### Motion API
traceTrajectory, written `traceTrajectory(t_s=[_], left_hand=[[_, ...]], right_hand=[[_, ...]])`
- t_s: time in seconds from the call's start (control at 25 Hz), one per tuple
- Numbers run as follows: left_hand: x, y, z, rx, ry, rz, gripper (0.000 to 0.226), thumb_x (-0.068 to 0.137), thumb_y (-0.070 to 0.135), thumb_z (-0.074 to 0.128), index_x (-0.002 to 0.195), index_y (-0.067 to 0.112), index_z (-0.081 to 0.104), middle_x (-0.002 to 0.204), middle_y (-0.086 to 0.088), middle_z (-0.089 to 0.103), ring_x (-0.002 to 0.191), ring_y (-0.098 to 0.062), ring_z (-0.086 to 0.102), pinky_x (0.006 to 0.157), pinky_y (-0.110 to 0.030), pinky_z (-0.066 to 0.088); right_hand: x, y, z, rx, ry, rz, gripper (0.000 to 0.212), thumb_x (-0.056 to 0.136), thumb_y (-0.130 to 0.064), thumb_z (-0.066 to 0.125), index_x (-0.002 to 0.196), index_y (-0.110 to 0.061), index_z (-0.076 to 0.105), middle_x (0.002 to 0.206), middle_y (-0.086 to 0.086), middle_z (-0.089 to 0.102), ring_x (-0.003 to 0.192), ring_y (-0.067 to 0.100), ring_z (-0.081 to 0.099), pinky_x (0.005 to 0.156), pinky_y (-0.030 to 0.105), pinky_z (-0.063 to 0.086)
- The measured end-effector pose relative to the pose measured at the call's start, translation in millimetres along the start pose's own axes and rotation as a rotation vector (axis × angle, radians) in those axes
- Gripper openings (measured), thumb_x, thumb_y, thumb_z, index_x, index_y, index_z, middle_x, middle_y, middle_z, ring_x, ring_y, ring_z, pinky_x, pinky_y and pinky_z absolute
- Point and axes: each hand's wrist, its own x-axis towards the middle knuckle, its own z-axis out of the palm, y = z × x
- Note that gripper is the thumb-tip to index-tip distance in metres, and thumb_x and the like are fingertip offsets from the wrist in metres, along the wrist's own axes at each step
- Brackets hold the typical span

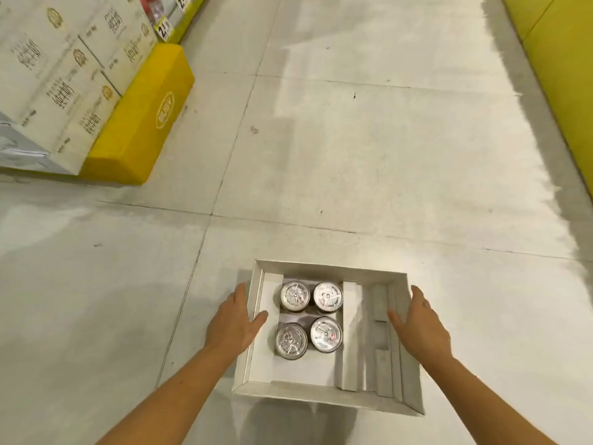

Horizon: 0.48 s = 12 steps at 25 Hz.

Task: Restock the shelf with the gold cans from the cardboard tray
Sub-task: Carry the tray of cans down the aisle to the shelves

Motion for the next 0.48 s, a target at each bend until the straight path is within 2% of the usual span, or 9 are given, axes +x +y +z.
traceTrajectory(t_s=[0.12,0.2,0.32,0.48], left_hand=[[4.8,-11.3,21.7,-0.078,0.073,0.036,0.062,0.091,0.027,0.051,0.143,0.011,0.023,0.133,-0.015,0.054,0.117,-0.033,0.054,0.094,-0.041,0.046],[7.6,-13.1,26.7,-0.068,0.136,0.041,0.047,0.092,0.017,0.048,0.136,0.009,0.032,0.112,-0.02,0.065,0.097,-0.039,0.062,0.083,-0.046,0.051],[5.6,-12.5,30.6,-0.07,0.189,0.047,0.039,0.092,0.009,0.045,0.129,0.008,0.035,0.096,-0.023,0.066,0.083,-0.043,0.062,0.074,-0.048,0.052],[0.3,-8.2,36.6,-0.097,0.228,-0.004,0.042,0.093,0.007,0.043,0.134,0.011,0.033,0.096,-0.024,0.062,0.083,-0.04,0.057,0.073,-0.044,0.048]], right_hand=[[5.5,12.2,20.5,0.165,0.07,0.035,0.056,0.093,-0.024,0.048,0.141,-0.009,0.024,0.114,0.022,0.062,0.101,0.04,0.059,0.084,0.043,0.047],[10.0,15.0,24.5,0.185,0.086,0.038,0.043,0.093,-0.016,0.048,0.133,-0.004,0.035,0.099,0.024,0.064,0.089,0.04,0.06,0.078,0.043,0.048],[13.1,16.3,26.2,0.166,0.089,0.039,0.034,0.092,-0.01,0.048,0.124,0.0,0.042,0.097,0.026,0.063,0.078,0.036,0.053,0.071,0.039,0.045],[7.7,19.5,26.0,0.212,0.105,0.029,0.024,0.09,-0.008,0.047,0.112,-0.001,0.052,0.098,0.025,0.065,0.075,0.03,0.048,0.07,0.035,0.042]])
